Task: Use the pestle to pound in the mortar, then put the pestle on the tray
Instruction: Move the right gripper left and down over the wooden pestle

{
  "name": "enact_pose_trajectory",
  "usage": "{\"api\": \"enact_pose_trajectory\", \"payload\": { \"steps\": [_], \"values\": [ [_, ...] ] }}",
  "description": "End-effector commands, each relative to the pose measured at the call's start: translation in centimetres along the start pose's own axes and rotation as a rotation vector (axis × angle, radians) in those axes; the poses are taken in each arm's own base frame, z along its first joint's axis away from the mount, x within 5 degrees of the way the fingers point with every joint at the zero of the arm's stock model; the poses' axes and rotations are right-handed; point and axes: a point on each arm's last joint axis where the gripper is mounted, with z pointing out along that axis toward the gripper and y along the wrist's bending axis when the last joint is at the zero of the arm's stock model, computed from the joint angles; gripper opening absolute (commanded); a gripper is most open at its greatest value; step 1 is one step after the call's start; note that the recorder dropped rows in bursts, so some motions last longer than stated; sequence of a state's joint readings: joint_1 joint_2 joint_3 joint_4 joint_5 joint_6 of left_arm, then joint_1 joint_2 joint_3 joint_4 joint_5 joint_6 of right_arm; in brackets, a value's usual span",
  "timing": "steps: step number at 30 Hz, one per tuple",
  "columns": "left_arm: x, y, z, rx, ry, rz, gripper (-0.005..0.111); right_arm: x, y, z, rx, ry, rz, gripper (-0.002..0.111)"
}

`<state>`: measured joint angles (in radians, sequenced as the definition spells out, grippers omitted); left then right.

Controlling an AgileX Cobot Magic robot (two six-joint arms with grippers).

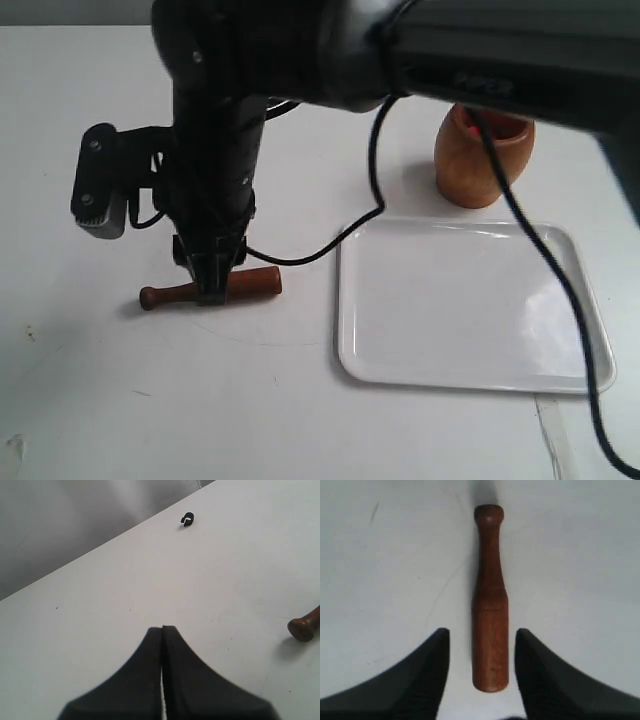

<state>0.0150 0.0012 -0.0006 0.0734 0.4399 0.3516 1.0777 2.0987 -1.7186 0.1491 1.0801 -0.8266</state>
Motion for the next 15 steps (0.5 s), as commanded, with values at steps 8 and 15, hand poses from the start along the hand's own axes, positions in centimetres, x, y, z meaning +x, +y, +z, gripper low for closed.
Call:
{"api": "enact_pose_trajectory", "payload": {
  "steps": [8, 15],
  "values": [
    [0.0, -0.1, 0.0, 0.008, -0.007, -0.012, 0.000, -3.1, 0.8, 4.9, 0.020, 0.018, -0.043, 0.061],
    [0.0, -0.1, 0.0, 0.008, -0.007, -0.012, 0.000, -2.8, 0.1, 6.6, 0.071, 0.038, 0.010, 0.059]
  ]
}}
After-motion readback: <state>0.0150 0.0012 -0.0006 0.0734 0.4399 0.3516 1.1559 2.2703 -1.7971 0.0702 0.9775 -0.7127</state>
